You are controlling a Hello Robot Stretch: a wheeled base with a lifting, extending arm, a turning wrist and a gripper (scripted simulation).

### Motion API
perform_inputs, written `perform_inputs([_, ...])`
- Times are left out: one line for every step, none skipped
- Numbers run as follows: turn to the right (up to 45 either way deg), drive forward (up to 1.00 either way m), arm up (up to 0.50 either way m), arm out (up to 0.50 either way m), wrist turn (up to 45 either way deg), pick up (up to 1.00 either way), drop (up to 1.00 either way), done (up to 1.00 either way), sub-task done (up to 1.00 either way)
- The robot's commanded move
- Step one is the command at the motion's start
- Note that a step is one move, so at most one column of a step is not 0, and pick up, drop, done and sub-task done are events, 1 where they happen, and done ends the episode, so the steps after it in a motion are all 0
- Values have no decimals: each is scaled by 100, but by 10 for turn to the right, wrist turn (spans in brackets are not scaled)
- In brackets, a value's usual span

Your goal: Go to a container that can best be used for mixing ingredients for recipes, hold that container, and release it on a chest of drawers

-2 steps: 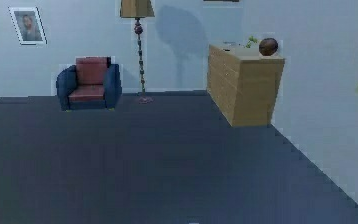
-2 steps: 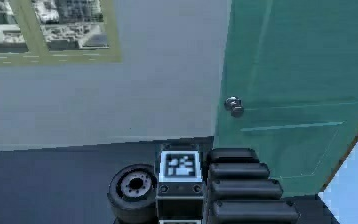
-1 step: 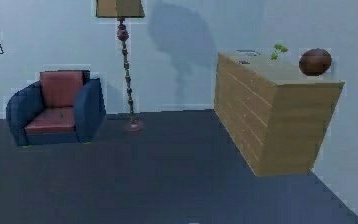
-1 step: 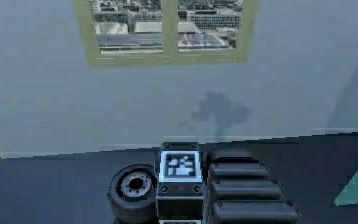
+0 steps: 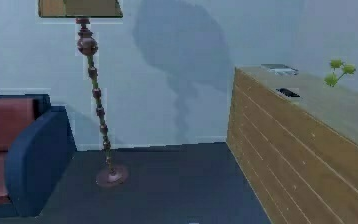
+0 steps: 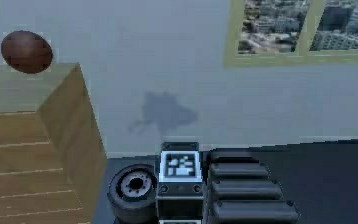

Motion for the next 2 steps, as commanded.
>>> perform_inputs([0,100,0,0,0,0,0,0,0])
perform_inputs([30,0,0,0,0,0,0,0,0])
